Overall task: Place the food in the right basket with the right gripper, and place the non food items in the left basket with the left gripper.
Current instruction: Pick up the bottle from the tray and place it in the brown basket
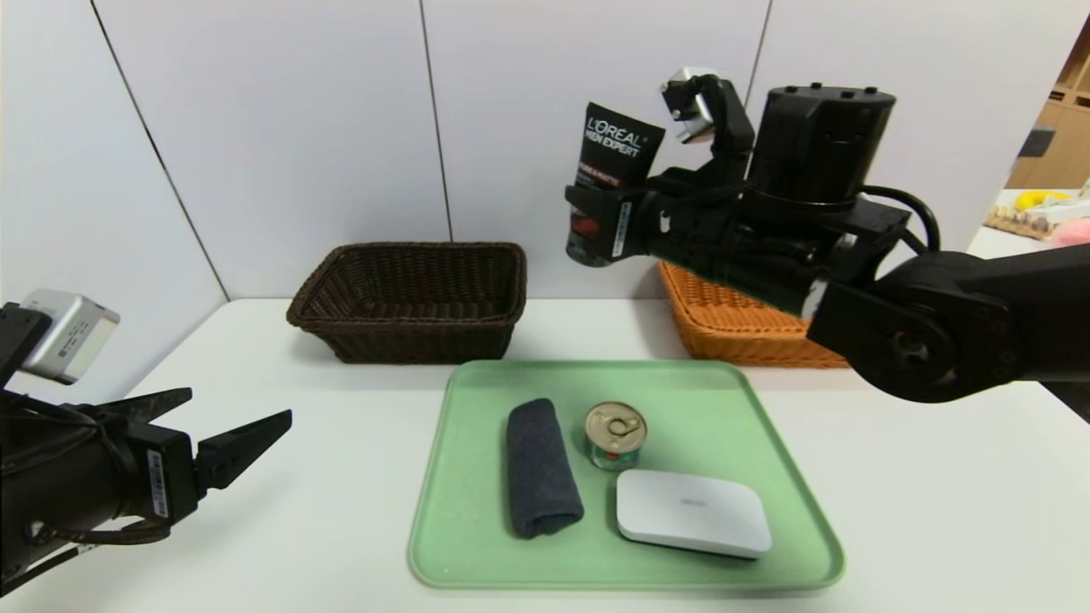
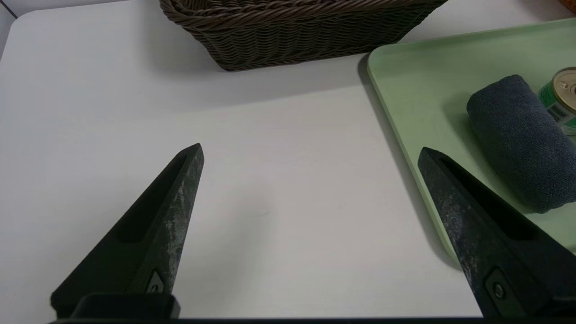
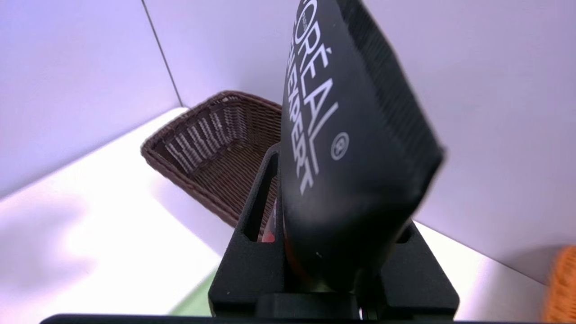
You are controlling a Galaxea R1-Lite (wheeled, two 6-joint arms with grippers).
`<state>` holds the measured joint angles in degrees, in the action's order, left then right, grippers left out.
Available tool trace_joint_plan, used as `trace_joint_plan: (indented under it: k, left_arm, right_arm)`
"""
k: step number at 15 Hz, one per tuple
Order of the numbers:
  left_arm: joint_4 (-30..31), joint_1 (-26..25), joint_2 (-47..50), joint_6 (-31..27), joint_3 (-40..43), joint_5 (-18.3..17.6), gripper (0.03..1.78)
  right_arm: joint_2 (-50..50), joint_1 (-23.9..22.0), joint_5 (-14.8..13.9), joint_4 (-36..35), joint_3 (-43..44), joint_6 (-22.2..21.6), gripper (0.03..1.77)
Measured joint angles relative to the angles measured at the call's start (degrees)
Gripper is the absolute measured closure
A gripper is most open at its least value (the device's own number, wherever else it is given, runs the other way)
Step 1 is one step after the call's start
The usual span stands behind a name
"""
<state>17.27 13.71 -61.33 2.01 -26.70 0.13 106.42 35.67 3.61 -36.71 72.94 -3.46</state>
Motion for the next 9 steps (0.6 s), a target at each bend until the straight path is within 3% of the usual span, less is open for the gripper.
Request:
trace_joint_plan:
  k: [4, 9]
  left_arm:
    - [-0.07, 0.00, 1.06, -0.01, 0.90, 0.02, 0.12]
    - [0.00, 0.00, 1.38, -1.08, 1.71, 0.09, 0.12]
  right_arm:
    - [7.30, 2.19, -1.29, 2.04, 11.93, -5.99, 1.37]
    - [17.23, 2.72, -3.10, 3.96, 24.81, -6.75, 1.37]
